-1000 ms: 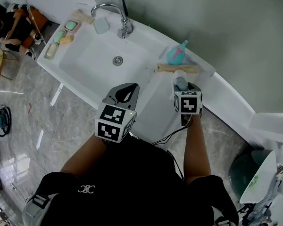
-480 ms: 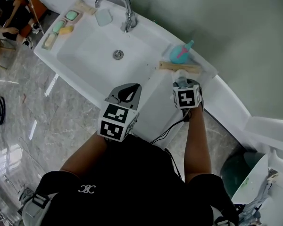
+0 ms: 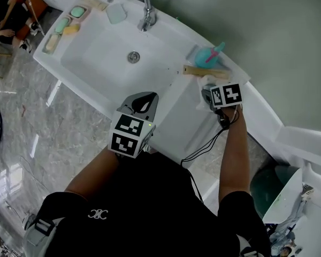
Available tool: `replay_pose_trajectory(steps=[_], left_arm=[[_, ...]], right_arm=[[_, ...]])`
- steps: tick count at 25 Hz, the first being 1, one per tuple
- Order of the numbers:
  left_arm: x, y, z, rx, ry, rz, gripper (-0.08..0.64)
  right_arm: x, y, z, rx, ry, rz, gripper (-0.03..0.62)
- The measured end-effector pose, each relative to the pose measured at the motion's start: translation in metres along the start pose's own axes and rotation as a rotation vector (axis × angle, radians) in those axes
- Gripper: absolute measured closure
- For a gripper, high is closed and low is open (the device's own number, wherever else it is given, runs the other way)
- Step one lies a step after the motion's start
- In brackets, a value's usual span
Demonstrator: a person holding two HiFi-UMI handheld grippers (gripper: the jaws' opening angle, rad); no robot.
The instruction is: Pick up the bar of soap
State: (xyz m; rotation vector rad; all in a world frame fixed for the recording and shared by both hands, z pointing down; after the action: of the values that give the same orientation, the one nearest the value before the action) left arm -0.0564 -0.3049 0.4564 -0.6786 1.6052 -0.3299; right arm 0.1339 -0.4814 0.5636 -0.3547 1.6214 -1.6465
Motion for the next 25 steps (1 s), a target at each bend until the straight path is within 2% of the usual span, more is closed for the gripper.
replay_pose_trajectory(steps=[4, 9, 12, 17, 21, 25], left_arm=[[0.002, -0.003, -0.007, -0.032, -0.003, 0.003, 0.552], [0.016, -0.007, -0.015, -0.065, -0.005, 0.030, 0.552], [0.024, -0.006, -0.015, -0.080, -0.014, 0.043, 0.552], [0.034, -0.006, -0.015, -0.106, -0.022, 0.066, 0.552], [0.045, -0.005, -0.011, -0.124, -0.050, 0.088, 0.552], [0.043, -0.003, -0.008, -0.145, -0.066, 0.072, 0.552]], right_arm=[[0.001, -0.006, 0.007, 0.118, -0.060, -0.074, 0.318], [0.004, -0.009, 0.006, 0.114, -0.069, -0.134, 0.318], [0.002, -0.008, 0.007, 0.107, -0.074, -0.110, 0.318], [-0.004, -0.001, 0.002, 0.035, -0.038, 0.022, 0.321], [-0.009, 0.012, 0.000, -0.053, -0.014, 0.192, 0.330], [-0.008, 0.036, -0.006, -0.114, -0.015, 0.359, 0.333]])
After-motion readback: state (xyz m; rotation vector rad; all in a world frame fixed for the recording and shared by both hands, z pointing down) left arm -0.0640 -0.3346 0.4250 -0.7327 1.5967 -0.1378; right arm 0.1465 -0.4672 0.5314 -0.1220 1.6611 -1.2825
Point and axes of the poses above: the fingertips, and each gripper's own axes: y backward along the fingers, z to its right, x out of its top, the point moved 5 cm from there along y, backward along the fingers, and after that the axes turned 4 degrees about -y, right-handed, at the moved point
